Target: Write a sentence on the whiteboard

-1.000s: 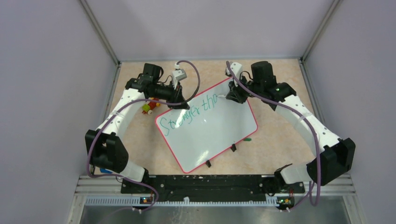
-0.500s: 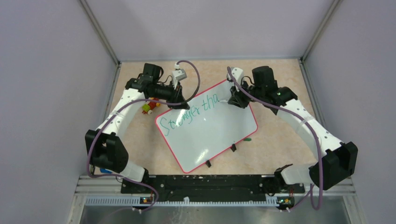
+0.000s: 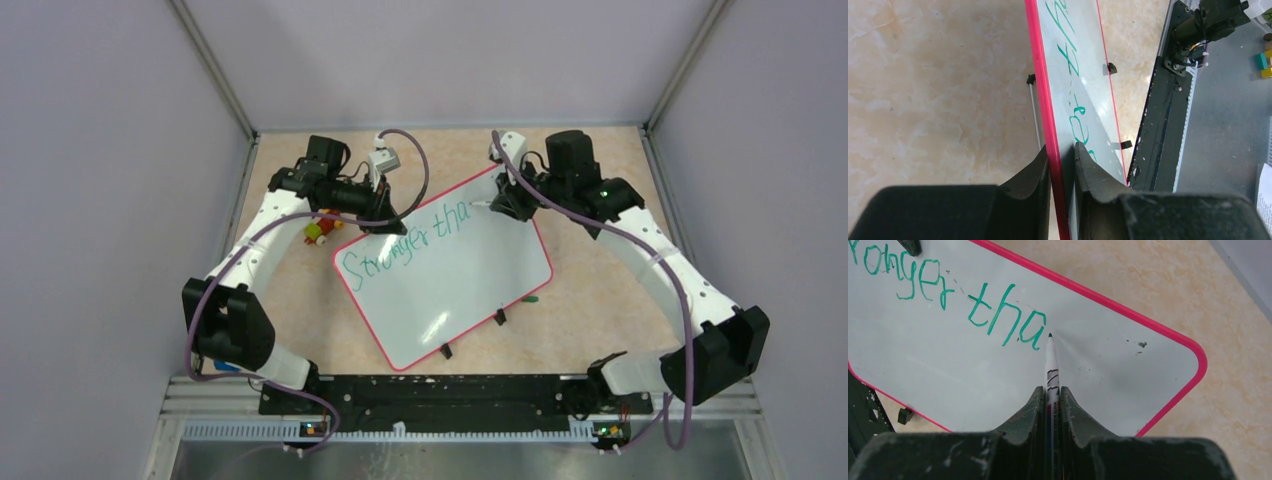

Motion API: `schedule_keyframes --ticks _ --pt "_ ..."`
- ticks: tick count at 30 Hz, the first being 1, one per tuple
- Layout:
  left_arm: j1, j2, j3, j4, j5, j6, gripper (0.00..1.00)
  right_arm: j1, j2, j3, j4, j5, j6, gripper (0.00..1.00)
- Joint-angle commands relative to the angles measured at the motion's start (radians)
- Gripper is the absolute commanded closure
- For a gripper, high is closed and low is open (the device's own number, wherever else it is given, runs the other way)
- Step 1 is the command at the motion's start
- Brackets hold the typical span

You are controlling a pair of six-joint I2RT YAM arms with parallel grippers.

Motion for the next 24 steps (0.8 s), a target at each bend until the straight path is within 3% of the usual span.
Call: schedule_keyframes --ticks 1,24 --pt "-0.037 -0.006 -0.002 0.018 -0.030 0.074 1.00 -0.010 0.027 0.053 0.038 0.015 -0.013 1.00" --pt "-0.038 -0.008 -0.009 0.019 -0.030 0.079 1.00 -0.010 -0.043 -0.114 0.048 0.033 -0.016 1.00"
